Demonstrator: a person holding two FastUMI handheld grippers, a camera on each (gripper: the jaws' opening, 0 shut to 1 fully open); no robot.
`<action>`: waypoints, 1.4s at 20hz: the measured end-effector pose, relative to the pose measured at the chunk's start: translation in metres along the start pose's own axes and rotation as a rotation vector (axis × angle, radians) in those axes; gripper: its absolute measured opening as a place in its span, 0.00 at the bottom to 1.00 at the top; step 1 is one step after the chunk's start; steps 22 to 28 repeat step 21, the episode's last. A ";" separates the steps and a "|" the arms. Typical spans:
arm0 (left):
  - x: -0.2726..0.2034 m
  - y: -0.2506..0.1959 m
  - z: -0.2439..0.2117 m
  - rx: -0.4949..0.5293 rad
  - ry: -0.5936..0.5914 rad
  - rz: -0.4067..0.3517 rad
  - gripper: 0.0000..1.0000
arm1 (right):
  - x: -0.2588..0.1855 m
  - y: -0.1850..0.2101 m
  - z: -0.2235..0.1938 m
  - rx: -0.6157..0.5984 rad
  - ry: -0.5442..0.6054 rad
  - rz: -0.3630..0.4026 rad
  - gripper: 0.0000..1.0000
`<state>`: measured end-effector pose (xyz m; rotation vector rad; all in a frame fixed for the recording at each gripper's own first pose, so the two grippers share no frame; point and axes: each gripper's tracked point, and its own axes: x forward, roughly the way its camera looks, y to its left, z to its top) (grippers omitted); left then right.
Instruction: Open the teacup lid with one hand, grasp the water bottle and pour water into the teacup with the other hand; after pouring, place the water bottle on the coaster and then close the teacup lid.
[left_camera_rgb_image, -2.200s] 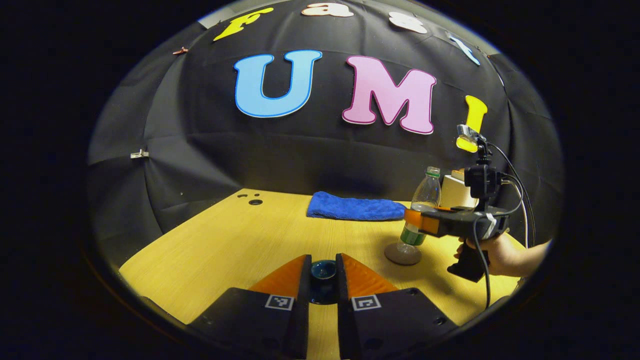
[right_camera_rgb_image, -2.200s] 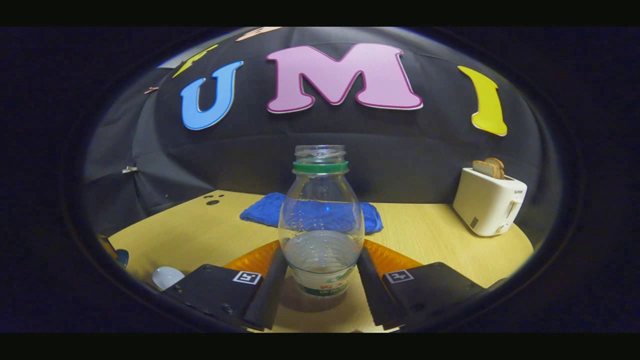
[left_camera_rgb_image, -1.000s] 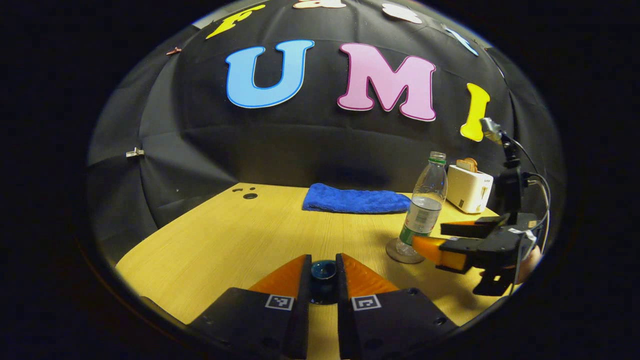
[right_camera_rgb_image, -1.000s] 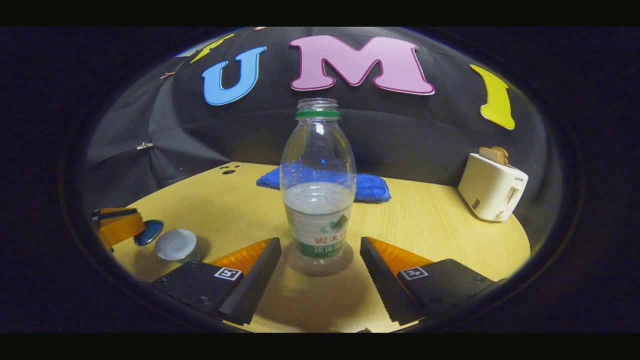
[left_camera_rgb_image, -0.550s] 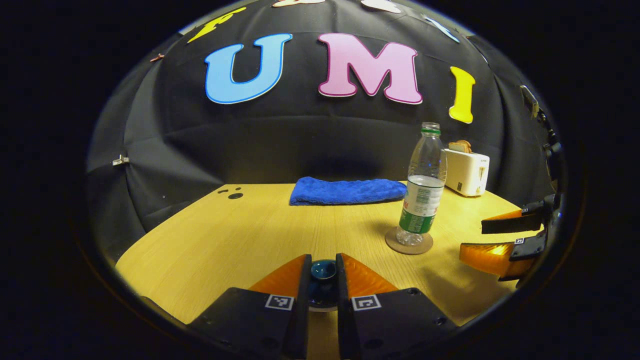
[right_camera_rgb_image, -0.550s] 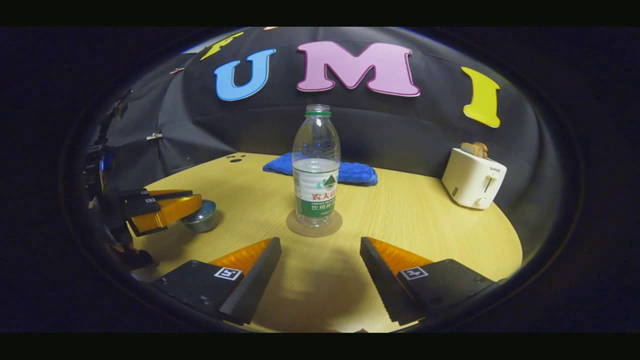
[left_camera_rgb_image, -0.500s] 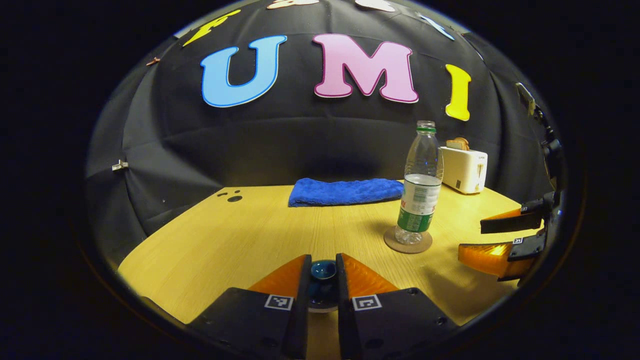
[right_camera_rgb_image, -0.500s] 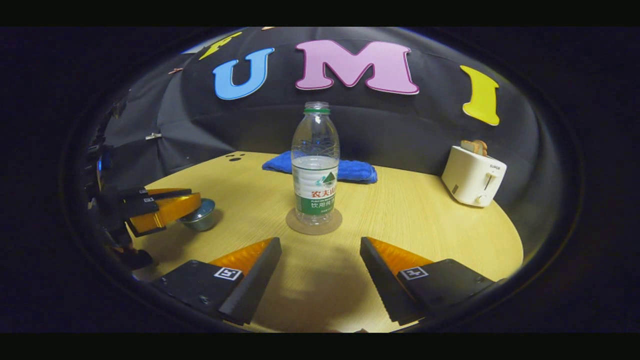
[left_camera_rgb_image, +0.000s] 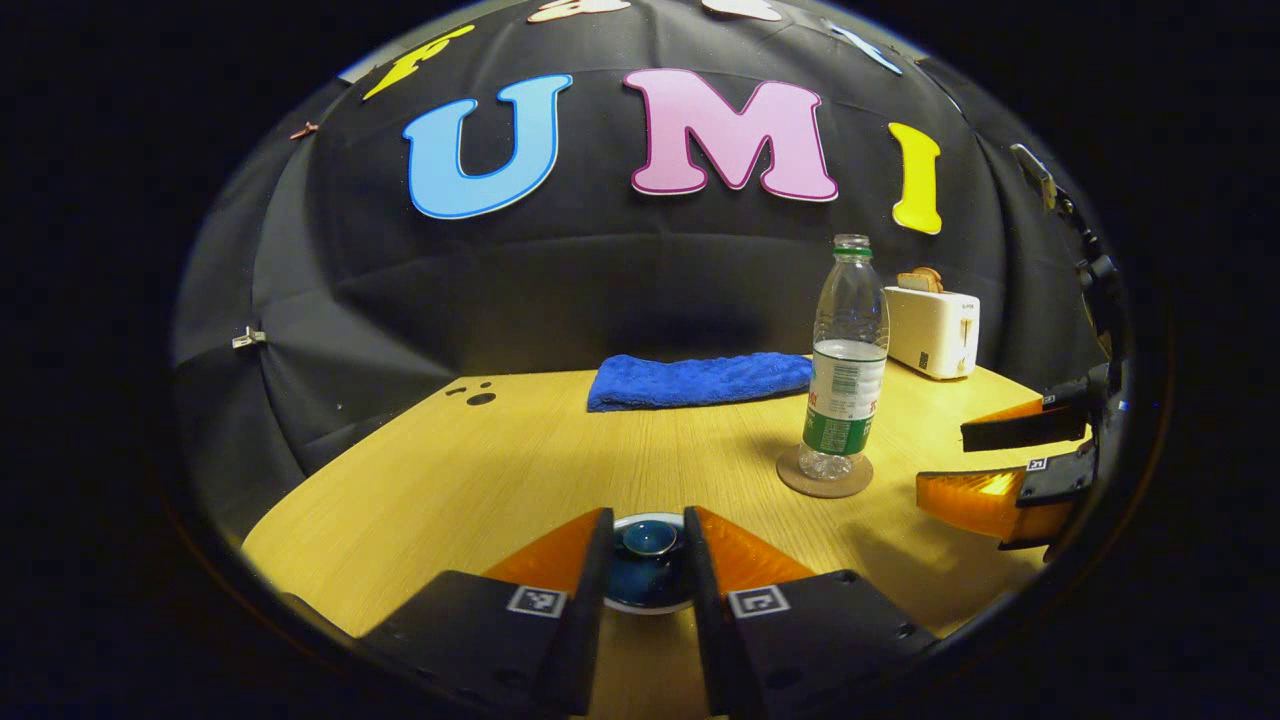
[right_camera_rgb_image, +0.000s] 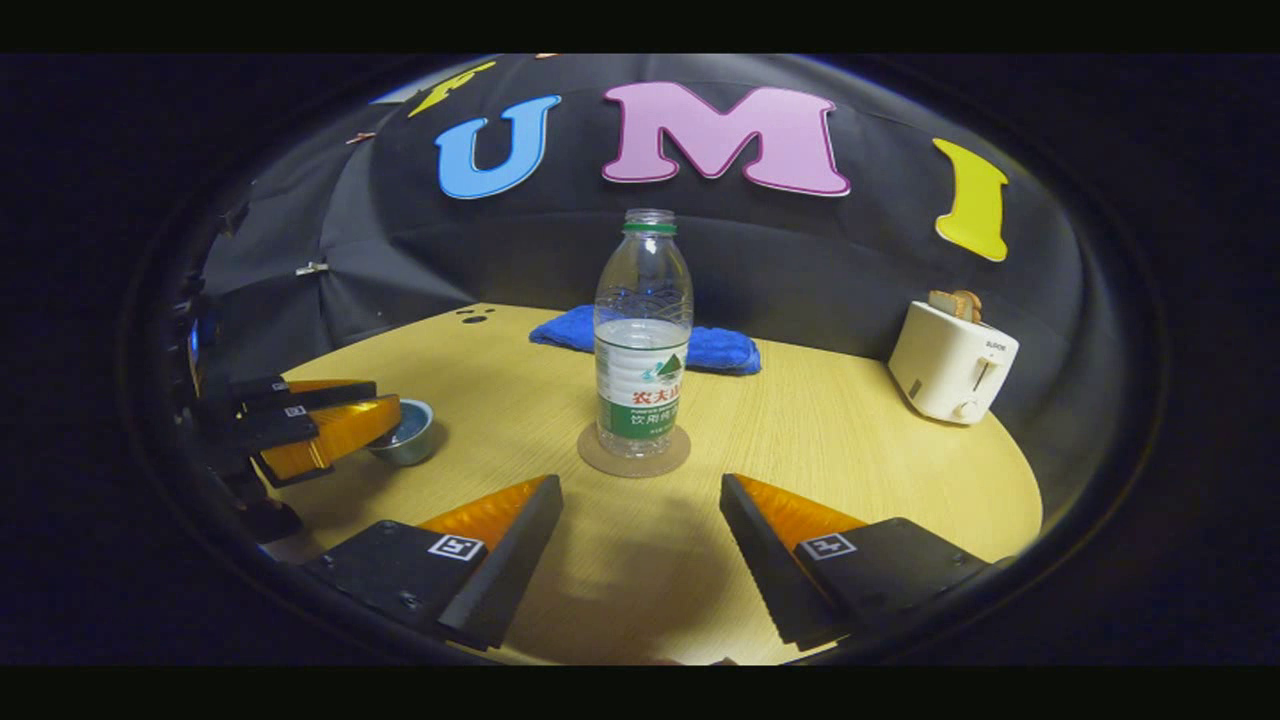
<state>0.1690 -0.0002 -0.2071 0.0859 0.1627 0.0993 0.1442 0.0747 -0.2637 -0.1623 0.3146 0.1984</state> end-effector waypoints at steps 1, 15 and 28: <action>-0.004 0.000 0.004 -0.003 -0.009 0.002 0.57 | -0.002 -0.002 0.003 0.000 -0.003 -0.006 0.98; -0.134 0.044 0.172 -0.046 -0.159 0.081 0.96 | -0.125 -0.014 0.131 0.055 -0.148 -0.102 0.98; -0.195 0.034 0.232 -0.080 -0.245 0.025 0.96 | -0.179 -0.007 0.193 0.048 -0.282 -0.138 0.98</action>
